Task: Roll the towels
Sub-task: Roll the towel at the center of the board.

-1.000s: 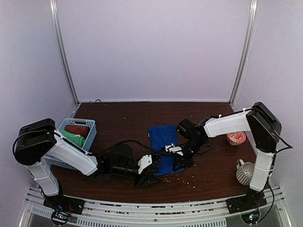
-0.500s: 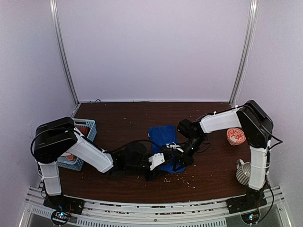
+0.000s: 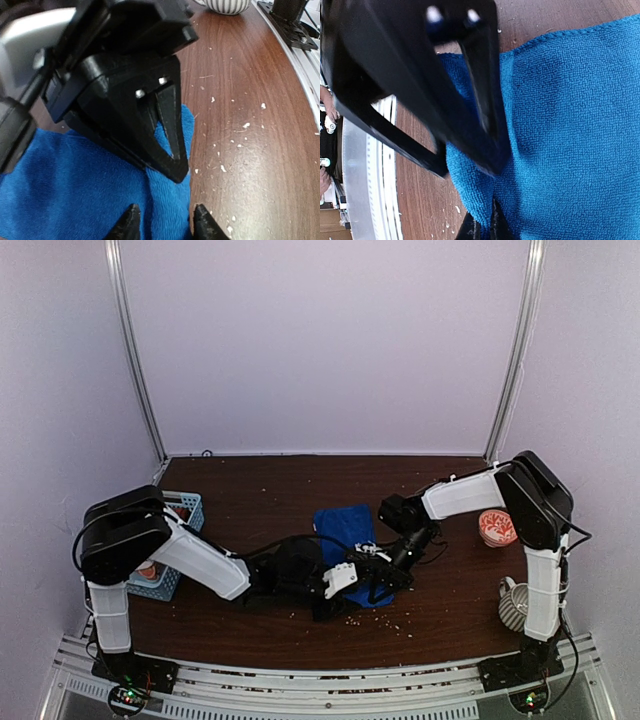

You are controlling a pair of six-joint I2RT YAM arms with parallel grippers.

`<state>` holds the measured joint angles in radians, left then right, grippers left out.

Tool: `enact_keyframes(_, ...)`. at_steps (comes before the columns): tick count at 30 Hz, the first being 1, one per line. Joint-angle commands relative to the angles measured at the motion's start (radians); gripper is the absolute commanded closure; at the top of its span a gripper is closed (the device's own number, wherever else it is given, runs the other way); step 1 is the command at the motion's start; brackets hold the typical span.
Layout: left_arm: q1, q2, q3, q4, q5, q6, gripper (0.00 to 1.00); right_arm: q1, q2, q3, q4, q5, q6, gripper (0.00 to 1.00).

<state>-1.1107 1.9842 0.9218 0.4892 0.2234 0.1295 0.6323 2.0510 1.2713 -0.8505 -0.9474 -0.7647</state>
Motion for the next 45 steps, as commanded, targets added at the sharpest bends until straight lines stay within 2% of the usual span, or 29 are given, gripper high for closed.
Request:
enact_keyframes(1, 0.021, 0.053, 0.069, -0.08, 0.036, -0.022, 0.67, -0.006, 0.024, 0.006, -0.03, -0.001, -0.021, 0.99)
enact_keyframes(3, 0.023, 0.057, 0.075, -0.082, 0.051, -0.025, 0.7, -0.006, 0.026, 0.004, -0.031, -0.002, -0.019, 0.99)
enact_keyframes(9, 0.036, 0.058, 0.099, -0.114, 0.122, -0.049, 0.93, -0.012, 0.022, 0.003, -0.045, 0.003, -0.025, 0.98)
enact_keyframes(11, 0.045, 0.06, 0.119, -0.152, 0.166, -0.07, 0.97, -0.021, 0.013, 0.001, -0.037, 0.004, -0.009, 0.93)
enact_keyframes(16, 0.057, 0.087, 0.189, -0.276, 0.266, -0.135, 1.0, -0.058, -0.074, 0.012, -0.057, 0.014, 0.002, 0.69)
enact_keyframes(22, 0.078, 0.113, 0.235, -0.348, 0.362, -0.207, 1.0, -0.168, -0.197, 0.037, -0.094, 0.042, 0.069, 0.6)
enact_keyframes(25, 0.111, 0.128, 0.236, -0.318, 0.456, -0.282, 1.0, -0.225, -0.256, 0.055, -0.126, 0.029, 0.078, 0.62)
enact_keyframes(27, 0.145, 0.151, 0.245, -0.289, 0.554, -0.357, 1.0, -0.253, -0.321, 0.049, -0.09, 0.025, 0.121, 0.71)
enact_keyframes(29, 0.17, 0.175, 0.262, -0.274, 0.608, -0.436, 1.0, -0.26, -0.425, -0.013, 0.089, 0.139, 0.295, 0.82)
enact_keyframes(32, 0.192, 0.218, 0.307, -0.292, 0.655, -0.532, 1.0, -0.254, -0.631, -0.138, 0.314, 0.263, 0.391, 0.85)
enact_keyframes(34, 0.2, 0.245, 0.344, -0.334, 0.667, -0.566, 1.0, -0.244, -0.736, -0.176, 0.343, 0.248, 0.346, 0.83)
enact_keyframes(38, 0.206, 0.289, 0.403, -0.401, 0.677, -0.633, 1.0, -0.163, -0.752, -0.146, 0.144, 0.187, 0.16, 0.81)
enact_keyframes(41, 0.209, 0.309, 0.409, -0.399, 0.678, -0.678, 1.0, -0.008, -0.739, -0.23, 0.151, 0.349, 0.112, 0.81)
enact_keyframes(42, 0.21, 0.314, 0.41, -0.401, 0.677, -0.684, 1.0, 0.065, -0.731, -0.263, 0.191, 0.428, 0.112, 0.81)
enact_keyframes(45, 0.212, 0.332, 0.41, -0.4, 0.677, -0.713, 1.0, 0.171, -0.698, -0.345, 0.327, 0.618, 0.126, 0.78)
